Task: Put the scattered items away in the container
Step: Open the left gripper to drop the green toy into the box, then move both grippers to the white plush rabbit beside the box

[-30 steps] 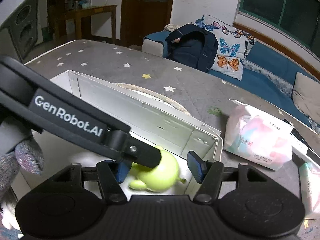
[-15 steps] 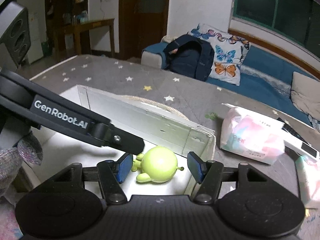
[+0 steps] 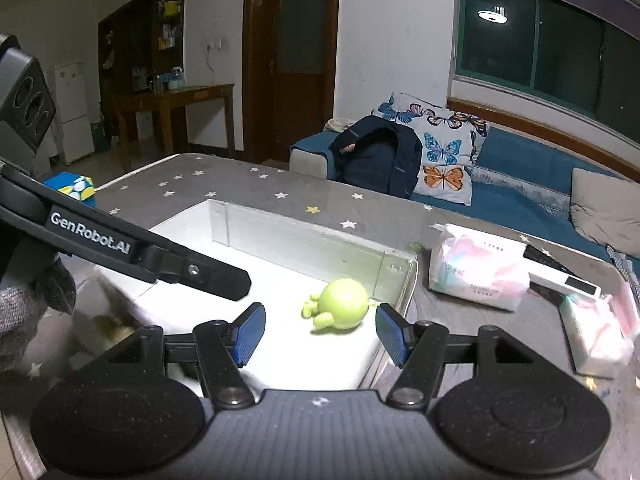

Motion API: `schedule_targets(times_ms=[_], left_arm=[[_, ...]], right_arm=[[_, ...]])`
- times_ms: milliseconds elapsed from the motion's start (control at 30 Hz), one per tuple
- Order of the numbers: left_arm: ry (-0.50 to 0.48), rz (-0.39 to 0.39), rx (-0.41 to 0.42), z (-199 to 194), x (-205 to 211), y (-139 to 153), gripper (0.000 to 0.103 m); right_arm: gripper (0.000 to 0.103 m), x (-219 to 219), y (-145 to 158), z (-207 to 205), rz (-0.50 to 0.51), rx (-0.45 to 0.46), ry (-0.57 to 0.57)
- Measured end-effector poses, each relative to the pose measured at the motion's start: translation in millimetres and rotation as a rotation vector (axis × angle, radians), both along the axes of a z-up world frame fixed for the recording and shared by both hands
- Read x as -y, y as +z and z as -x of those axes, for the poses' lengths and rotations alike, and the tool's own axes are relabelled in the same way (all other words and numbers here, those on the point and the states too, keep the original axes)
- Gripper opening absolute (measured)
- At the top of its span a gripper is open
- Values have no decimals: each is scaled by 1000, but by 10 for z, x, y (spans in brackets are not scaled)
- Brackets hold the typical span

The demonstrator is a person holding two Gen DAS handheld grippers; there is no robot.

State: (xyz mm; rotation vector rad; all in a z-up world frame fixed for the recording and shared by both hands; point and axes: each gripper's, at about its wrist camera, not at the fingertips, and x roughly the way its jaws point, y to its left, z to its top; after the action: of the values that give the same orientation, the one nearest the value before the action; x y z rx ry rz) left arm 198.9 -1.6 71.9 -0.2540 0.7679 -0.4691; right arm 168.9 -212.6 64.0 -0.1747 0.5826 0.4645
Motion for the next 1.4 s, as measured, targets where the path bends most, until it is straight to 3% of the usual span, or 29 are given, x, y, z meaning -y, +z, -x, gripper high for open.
schedule_targets(times_ms=[167, 433, 567, 800, 1067, 1333, 1400], left_arm=[[-7, -2, 12, 296, -32, -6, 48], [-7, 30, -34, 648, -125, -182, 47], [-3, 1, -35, 819, -149, -258, 47], [40, -55, 47, 1105, -378, -260, 47], [121, -134, 42, 1221, -726, -399, 47], [73, -221, 54, 1149, -613, -534, 47], [78, -237, 46, 1130, -611, -588, 47]], right_arm=[[70, 68, -53, 297, -20, -4, -5], [71, 121, -229, 717, -38, -31, 0], [70, 83, -292, 845, -35, -31, 8], [64, 47, -299, 744, -58, -39, 1], [59, -67, -441, 547, -56, -78, 4], [54, -165, -526, 436, -40, -96, 4], [48, -184, -532, 444, -33, -97, 14]])
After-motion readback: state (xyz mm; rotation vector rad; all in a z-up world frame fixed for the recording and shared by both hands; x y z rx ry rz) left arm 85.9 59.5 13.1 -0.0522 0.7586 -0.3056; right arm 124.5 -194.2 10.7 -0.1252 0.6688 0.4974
